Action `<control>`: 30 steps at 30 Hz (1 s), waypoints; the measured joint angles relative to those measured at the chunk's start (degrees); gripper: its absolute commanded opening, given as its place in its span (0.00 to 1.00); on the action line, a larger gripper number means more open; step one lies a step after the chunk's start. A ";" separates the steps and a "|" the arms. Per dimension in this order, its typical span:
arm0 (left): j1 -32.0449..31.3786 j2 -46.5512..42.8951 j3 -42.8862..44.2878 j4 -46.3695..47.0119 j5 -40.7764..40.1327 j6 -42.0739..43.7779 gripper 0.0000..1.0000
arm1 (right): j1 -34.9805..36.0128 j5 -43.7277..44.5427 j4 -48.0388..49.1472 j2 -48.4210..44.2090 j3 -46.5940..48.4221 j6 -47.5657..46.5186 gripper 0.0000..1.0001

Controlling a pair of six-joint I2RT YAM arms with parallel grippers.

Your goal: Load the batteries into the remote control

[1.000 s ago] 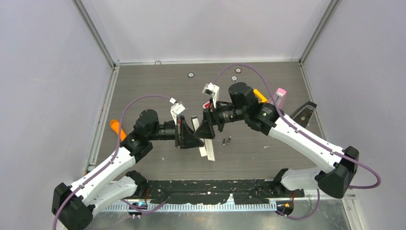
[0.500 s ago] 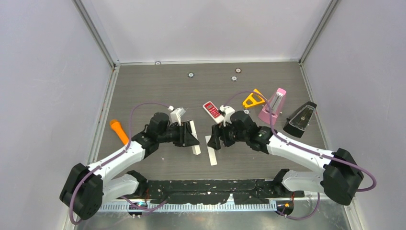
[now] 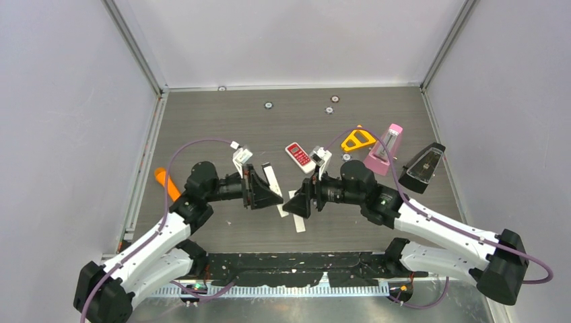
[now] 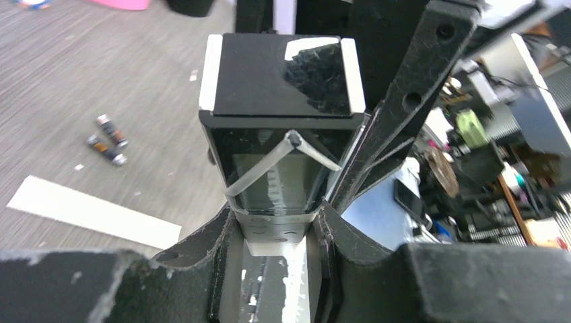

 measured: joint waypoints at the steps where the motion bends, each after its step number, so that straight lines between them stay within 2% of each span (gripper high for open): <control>1: -0.02 -0.70 0.02 2.51 2.54 -0.96 0.00 | 0.83 -0.72 1.60 -0.96 0.00 0.48 0.86; 6: -0.07 -2.01 0.07 9.40 9.66 -5.99 0.00 | 4.61 -2.12 7.39 -3.15 0.02 2.14 0.87; 12: -0.11 -5.73 0.96 13.84 12.61 -9.94 0.00 | 8.70 -1.90 9.09 -2.38 0.09 2.67 0.79; 17: -0.11 -7.04 1.25 15.78 13.25 -11.45 0.00 | 10.62 -1.70 11.41 -1.99 0.46 3.10 0.53; 21: 0.00 -6.99 1.25 16.35 12.76 -12.44 0.00 | 11.26 -1.64 12.68 -1.99 0.63 3.52 0.50; 23: 0.00 -6.99 1.25 16.94 12.55 -12.57 0.00 | 11.30 -1.64 12.87 -1.97 0.79 3.54 0.45; 24: 0.00 -6.99 1.25 17.16 12.37 -12.61 0.00 | 11.32 -1.68 12.87 -1.86 1.03 3.54 0.36; 25: 0.04 -6.99 1.25 17.40 12.26 -12.63 0.06 | 11.37 -1.73 12.87 -1.68 1.31 3.50 0.31; 26: 0.07 -6.99 1.25 17.53 11.98 -12.72 0.16 | 11.45 -2.12 12.96 -1.40 1.64 3.50 0.24; 29: 0.28 -7.08 1.25 17.70 11.89 -13.73 0.56 | 11.61 -2.73 13.05 -0.59 2.29 3.17 0.13; 30: 0.35 -7.15 1.25 17.64 11.69 -13.73 0.67 | 11.63 -2.69 13.05 -0.48 2.38 3.17 0.10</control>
